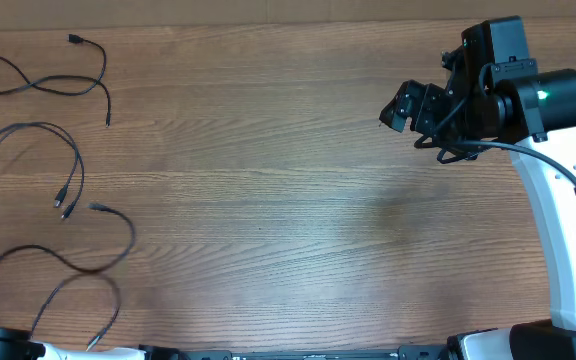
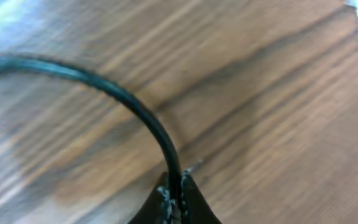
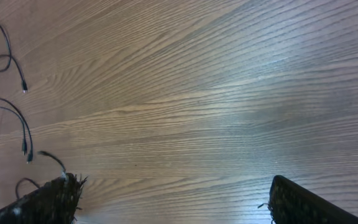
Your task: Untangle cables
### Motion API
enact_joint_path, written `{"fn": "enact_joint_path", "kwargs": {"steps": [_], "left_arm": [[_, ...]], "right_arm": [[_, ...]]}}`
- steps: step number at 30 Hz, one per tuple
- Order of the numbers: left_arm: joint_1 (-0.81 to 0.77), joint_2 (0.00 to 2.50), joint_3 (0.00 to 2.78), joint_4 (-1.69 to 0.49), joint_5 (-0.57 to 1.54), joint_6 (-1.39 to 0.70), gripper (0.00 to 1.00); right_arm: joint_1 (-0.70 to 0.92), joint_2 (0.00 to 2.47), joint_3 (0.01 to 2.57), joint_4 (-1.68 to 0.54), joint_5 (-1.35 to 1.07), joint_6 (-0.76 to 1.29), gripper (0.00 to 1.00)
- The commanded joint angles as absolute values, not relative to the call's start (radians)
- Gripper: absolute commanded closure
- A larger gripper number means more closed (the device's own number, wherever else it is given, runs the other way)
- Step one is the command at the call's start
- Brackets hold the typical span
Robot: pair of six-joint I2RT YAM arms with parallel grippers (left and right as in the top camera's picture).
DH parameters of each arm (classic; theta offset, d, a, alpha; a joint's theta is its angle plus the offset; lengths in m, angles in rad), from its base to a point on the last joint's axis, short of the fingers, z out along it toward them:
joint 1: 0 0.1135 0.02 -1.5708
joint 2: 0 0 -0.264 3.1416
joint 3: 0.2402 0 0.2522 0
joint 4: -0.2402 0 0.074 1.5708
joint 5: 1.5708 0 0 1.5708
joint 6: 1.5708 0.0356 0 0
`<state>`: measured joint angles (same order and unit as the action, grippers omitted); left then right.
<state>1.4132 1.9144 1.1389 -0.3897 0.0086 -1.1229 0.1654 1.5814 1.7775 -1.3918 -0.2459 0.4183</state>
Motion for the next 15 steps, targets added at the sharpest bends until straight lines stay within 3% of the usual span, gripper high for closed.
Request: {"fn": "enact_joint_path", "kwargs": {"steps": [1, 15], "left_arm": [[1.384, 1.930, 1.132, -0.358, 0.081, -1.092, 0.96], [1.202, 1.930, 1.145, -0.204, 0.223, -1.104, 0.96]], "right_arm": [[0.168, 1.579, 1.786, -1.394, -0.236, 0.422, 0.04], [0.168, 1.579, 1.786, -1.398, -0.236, 0.422, 0.04]]}}
